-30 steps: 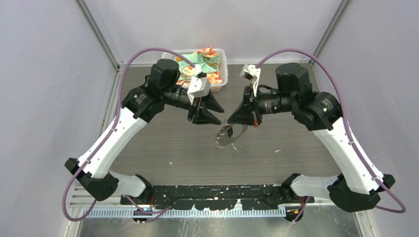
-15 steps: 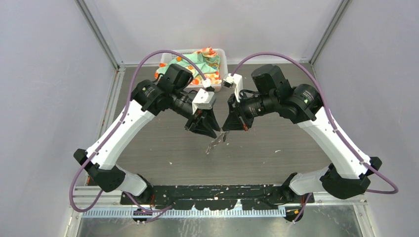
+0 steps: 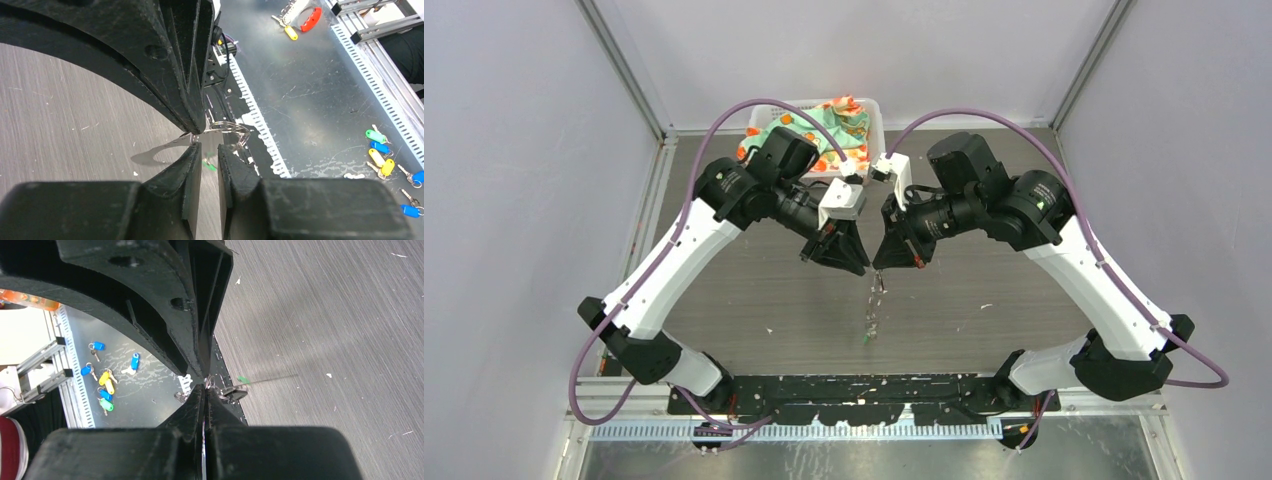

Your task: Put the keys on the keyring

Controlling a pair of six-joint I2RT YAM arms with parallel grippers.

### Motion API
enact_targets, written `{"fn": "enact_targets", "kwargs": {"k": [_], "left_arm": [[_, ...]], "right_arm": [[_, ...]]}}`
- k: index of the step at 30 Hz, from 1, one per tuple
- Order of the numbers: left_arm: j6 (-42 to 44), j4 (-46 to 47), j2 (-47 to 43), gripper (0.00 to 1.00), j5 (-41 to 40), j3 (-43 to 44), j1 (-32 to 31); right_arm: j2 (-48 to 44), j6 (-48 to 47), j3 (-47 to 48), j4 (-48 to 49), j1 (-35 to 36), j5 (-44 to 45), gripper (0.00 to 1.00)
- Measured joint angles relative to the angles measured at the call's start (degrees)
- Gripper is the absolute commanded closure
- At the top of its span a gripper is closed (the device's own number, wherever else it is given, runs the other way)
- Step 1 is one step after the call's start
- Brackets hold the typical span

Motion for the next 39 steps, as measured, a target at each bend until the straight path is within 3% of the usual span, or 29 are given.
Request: {"fn": "enact_targets", "kwargs": {"k": [4, 20, 28, 39], "left_arm": [[-0.15, 0.02, -0.02, 0.71, -0.87, 0.0, 0.0], [-3.26, 4.24, -0.35, 0.75, -4.17, -0.57, -0.37], [-1.25, 0.96, -0.33, 0.82, -3.34, -0.57, -1.62], [-0.37, -0.26, -0.31, 1.0, -3.87, -0.5, -1.88]], "right_arm": [[0.0, 0.0, -0.02, -0.2, 0.17, 0.02, 0.99], [0.0, 0.02, -0.02, -0.24, 0.85, -0.09, 0.99], [0.13, 0.0, -0.02, -0.04, 0.85, -0.5, 0.99], [1.2, 0.26, 0.09, 0.07, 1.14, -2.08, 0.99]]}}
